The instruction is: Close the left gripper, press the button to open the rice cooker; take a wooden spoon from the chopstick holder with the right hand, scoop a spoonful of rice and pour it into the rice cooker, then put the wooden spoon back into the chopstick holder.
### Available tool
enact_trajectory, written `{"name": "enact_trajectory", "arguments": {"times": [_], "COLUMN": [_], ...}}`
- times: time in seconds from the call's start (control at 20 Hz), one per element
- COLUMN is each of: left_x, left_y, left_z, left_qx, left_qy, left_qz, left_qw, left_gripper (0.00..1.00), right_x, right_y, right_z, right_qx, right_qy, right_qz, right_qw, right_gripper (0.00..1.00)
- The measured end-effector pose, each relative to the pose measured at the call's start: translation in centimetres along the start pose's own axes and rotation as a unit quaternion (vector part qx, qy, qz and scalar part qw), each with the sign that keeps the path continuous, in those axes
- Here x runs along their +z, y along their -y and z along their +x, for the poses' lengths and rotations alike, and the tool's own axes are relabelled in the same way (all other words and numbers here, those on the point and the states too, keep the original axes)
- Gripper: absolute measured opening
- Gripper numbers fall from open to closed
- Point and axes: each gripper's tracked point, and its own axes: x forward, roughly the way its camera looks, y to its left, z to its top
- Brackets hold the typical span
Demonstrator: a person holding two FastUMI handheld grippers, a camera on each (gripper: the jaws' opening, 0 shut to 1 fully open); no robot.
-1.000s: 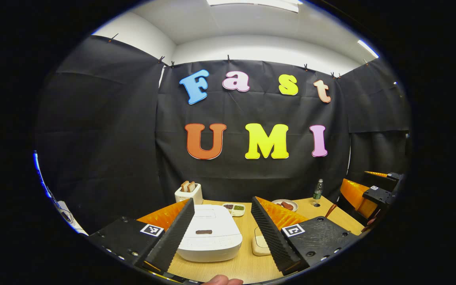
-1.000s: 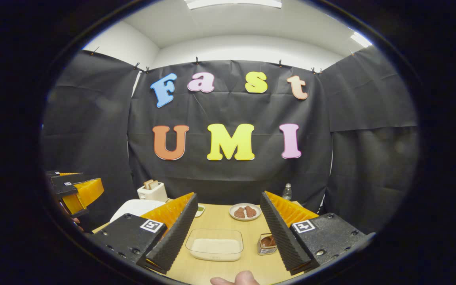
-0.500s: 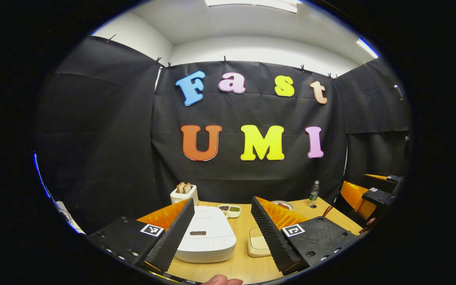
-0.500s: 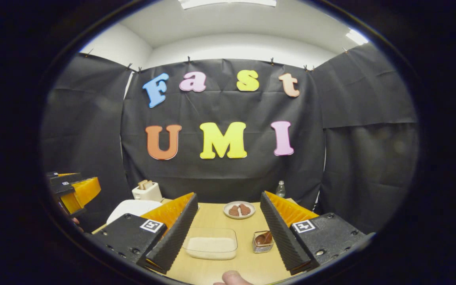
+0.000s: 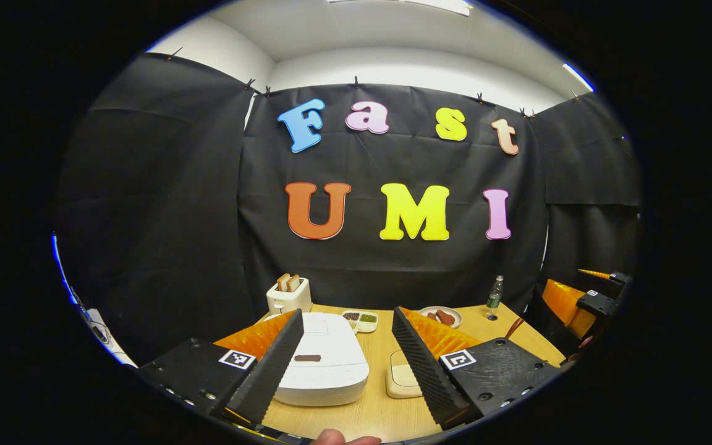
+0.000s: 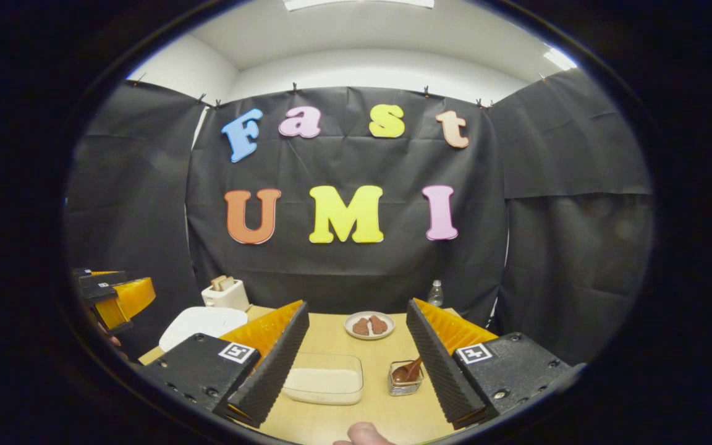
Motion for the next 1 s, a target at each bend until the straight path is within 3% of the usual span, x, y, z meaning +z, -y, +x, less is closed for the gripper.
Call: {"name": "enact_trajectory", "arguments": {"times": [0.45,0.5,0.6,0.8,0.9,1.0], "left_x": [-3.8,-4.4,-6.0,-9.9,-11.0,-12.9], "left_y": [-2.4,-3.0,-3.8,-5.4,-5.2,-5.5], "left_z": [4.4,4.9,6.4,9.0,9.7,10.8], "left_qx": [0.023,0.029,0.032,0.024,0.008,-0.005], "left_qy": [-0.085,-0.100,-0.135,-0.227,-0.259,-0.286], "left_qz": [0.007,0.005,0.000,-0.018,-0.051,-0.073], "left_qw": [0.996,0.995,0.990,0.974,0.965,0.955], "left_gripper": [0.93,0.89,0.64,0.42,0.00,0.00], "right_x": [-1.8,-2.2,-2.6,-3.3,-3.7,-4.0], "right_y": [3.8,4.2,4.9,6.4,7.1,7.8], "right_z": [3.9,4.3,5.0,5.8,6.1,6.2], "right_qx": [-0.014,-0.017,-0.022,-0.034,-0.040,-0.047], "right_qy": [-0.025,-0.031,-0.037,-0.045,-0.051,-0.054], "right_qz": [-0.002,-0.002,0.004,0.004,0.004,0.004], "right_qw": [1.000,0.999,0.999,0.998,0.998,0.997], "right_gripper": [1.00,1.00,1.00,1.00,1.00,1.00]}}
